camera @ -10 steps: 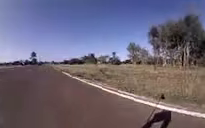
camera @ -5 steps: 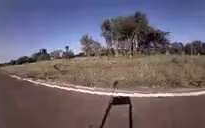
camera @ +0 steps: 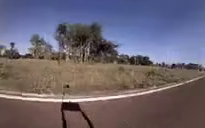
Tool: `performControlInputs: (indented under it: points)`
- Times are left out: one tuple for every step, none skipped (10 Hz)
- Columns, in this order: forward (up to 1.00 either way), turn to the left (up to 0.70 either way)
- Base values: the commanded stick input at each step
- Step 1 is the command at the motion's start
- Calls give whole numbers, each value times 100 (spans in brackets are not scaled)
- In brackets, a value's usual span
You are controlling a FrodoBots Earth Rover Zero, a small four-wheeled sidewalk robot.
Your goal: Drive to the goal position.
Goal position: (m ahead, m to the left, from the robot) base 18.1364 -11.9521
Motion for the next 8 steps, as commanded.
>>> performControlInputs:
  points:
    - [0,-100]
    - [0,-100]
    - [0,-100]
    - [0,-100]
    - [0,-100]
    - [0,-100]
    - [0,-100]
    - [0,-100]
